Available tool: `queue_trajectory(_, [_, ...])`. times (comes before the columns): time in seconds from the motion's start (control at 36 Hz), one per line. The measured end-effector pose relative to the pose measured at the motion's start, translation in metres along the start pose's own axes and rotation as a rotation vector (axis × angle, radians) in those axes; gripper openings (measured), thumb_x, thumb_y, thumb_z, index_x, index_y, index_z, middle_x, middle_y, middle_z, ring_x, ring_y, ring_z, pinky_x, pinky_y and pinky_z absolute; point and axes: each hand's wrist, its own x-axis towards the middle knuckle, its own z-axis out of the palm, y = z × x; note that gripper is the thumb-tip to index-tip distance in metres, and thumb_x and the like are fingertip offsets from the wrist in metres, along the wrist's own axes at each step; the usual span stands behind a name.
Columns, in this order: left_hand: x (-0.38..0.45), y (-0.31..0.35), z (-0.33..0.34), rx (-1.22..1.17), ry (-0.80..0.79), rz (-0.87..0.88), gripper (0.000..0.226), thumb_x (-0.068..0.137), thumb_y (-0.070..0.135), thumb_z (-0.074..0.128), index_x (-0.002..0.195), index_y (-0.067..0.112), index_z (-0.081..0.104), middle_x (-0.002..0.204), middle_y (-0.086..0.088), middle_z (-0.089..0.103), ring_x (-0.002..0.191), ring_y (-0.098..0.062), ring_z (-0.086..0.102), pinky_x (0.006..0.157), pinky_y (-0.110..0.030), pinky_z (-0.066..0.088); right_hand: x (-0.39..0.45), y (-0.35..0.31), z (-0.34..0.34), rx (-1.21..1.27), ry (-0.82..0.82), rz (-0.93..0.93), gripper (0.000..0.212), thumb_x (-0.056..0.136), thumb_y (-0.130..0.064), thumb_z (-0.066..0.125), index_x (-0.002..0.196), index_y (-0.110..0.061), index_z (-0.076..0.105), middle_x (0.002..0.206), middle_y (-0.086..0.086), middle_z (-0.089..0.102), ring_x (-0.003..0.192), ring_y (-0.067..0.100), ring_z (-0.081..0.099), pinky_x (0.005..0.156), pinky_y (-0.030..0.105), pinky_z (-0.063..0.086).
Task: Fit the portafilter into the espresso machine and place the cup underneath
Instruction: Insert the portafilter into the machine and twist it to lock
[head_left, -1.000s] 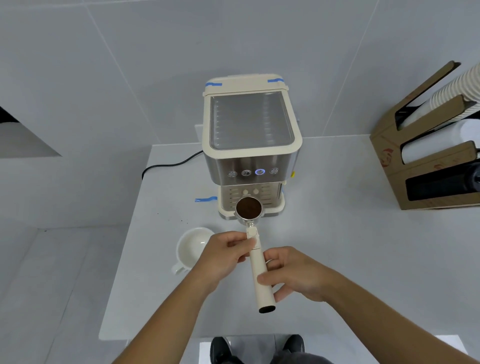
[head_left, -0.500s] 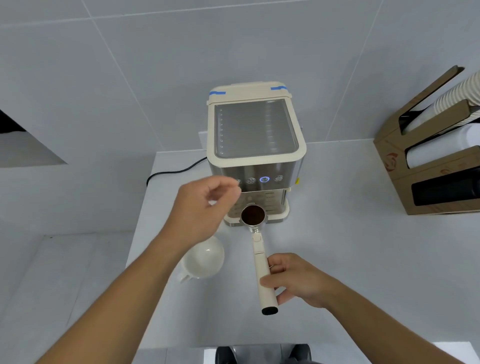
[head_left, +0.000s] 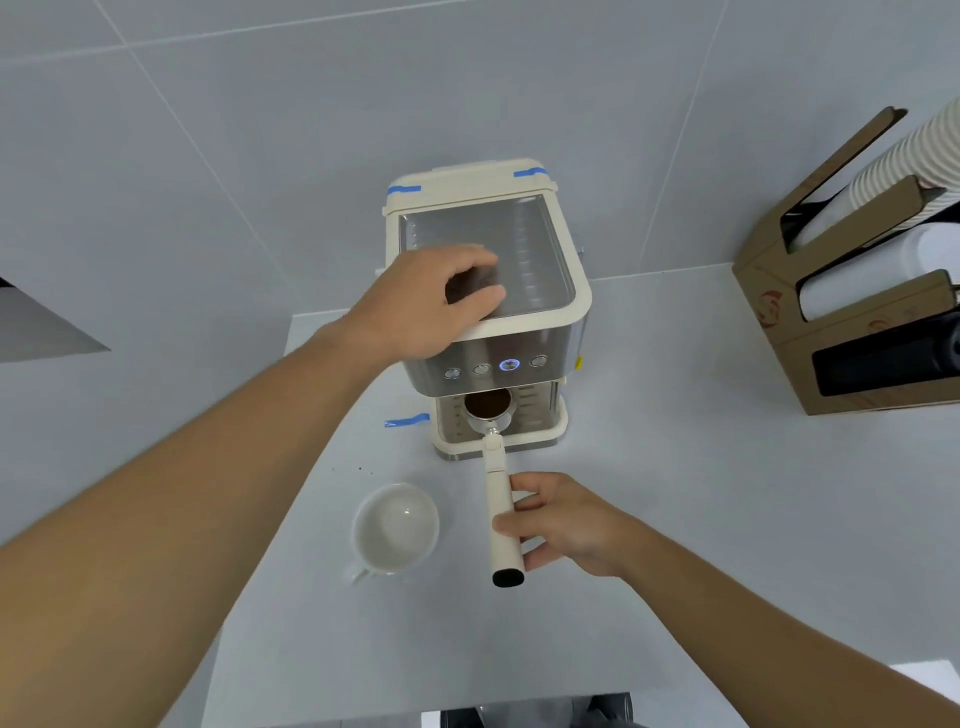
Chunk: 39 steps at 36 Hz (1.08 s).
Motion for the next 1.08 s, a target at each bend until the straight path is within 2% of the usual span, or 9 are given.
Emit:
queue_trajectory(0.06, [0.008,-0.002,0.002,0.018,-0.057,0.003,0.043,0.093,0.038,0.059,0.134,0.024,0.057,0.142,0.000,0.056,0.129,-0.009,0.047,0.107,-0.022,0.031,0.003,-0.001,0.000,0.011,-0.001,-0.006,0.039,0.086,-0.003,0.069,0.124,-0.011,0.063,0.098,0.010,0.073,0.086,0.023,0.073,0.072,0.038,0.062])
queue_trajectory(0.11, [0.018,-0.005,0.004,0.079,-0.125,0.003,0.054,0.093,0.047,0.053,0.143,0.029,0.046,0.155,0.000,0.039,0.146,-0.015,0.028,0.117,-0.030,0.019,0.006,-0.003,-0.001,0.020,0.004,-0.011,0.038,0.086,-0.003,0.069,0.124,-0.008,0.063,0.098,0.011,0.073,0.086,0.024,0.072,0.076,0.041,0.062])
queue_trajectory(0.17, [0.027,-0.010,0.007,0.177,-0.178,0.012,0.063,0.088,0.064,0.041,0.145,0.035,0.039,0.155,0.000,0.037,0.147,-0.023,0.026,0.119,-0.047,0.019,0.009,-0.005,-0.002,0.029,0.012,-0.018,0.038,0.085,-0.004,0.070,0.123,-0.007,0.062,0.100,0.012,0.072,0.087,0.025,0.072,0.076,0.043,0.062])
queue_trajectory(0.22, [0.031,-0.012,0.009,0.258,-0.189,0.002,0.069,0.084,0.072,0.031,0.146,0.039,0.034,0.155,0.002,0.035,0.146,-0.023,0.026,0.117,-0.051,0.020,0.010,-0.006,-0.003,0.033,0.023,-0.025,0.037,0.086,-0.004,0.070,0.121,-0.007,0.063,0.101,0.013,0.071,0.087,0.025,0.072,0.074,0.042,0.062])
queue_trajectory(0.31, [0.031,-0.015,0.014,0.317,-0.185,-0.001,0.068,0.089,0.067,0.030,0.151,0.039,0.024,0.164,0.006,0.018,0.151,-0.019,0.010,0.121,-0.047,0.011,0.013,-0.008,-0.005,0.046,0.034,-0.035,0.036,0.086,-0.003,0.069,0.121,-0.006,0.062,0.100,0.012,0.069,0.085,0.024,0.072,0.073,0.040,0.062])
queue_trajectory(0.42, [0.030,-0.018,0.013,0.335,-0.194,0.006,0.068,0.090,0.066,0.030,0.152,0.040,0.020,0.165,0.008,0.011,0.152,-0.015,0.005,0.122,-0.045,0.006,0.014,-0.011,-0.008,0.038,0.043,-0.046,0.035,0.086,-0.002,0.068,0.120,-0.007,0.063,0.098,0.011,0.070,0.085,0.023,0.071,0.075,0.041,0.062])
queue_trajectory(0.67, [0.030,-0.016,0.014,0.342,-0.199,-0.004,0.065,0.092,0.066,0.031,0.152,0.043,0.018,0.165,0.010,0.008,0.152,-0.013,0.003,0.122,-0.042,0.003,0.017,-0.013,-0.008,0.068,0.051,-0.082,0.035,0.087,-0.001,0.067,0.120,-0.010,0.063,0.095,0.009,0.068,0.081,0.019,0.071,0.074,0.040,0.062])
queue_trajectory(0.89, [0.030,-0.014,0.013,0.325,-0.178,-0.020,0.065,0.091,0.066,0.033,0.150,0.045,0.021,0.164,0.013,0.010,0.151,-0.010,0.005,0.122,-0.039,0.002,0.024,-0.020,-0.007,0.107,0.052,-0.109,0.033,0.088,-0.001,0.066,0.119,-0.012,0.063,0.098,0.009,0.067,0.085,0.020,0.070,0.074,0.040,0.062])
queue_trajectory(1.08, [0.030,-0.013,0.013,0.307,-0.159,-0.031,0.064,0.090,0.066,0.037,0.150,0.045,0.024,0.164,0.013,0.013,0.151,-0.011,0.007,0.121,-0.038,0.002,0.035,-0.015,-0.001,0.187,0.042,-0.172,0.036,0.088,0.001,0.066,0.122,-0.010,0.063,0.096,0.009,0.066,0.086,0.020,0.067,0.066,0.033,0.059])
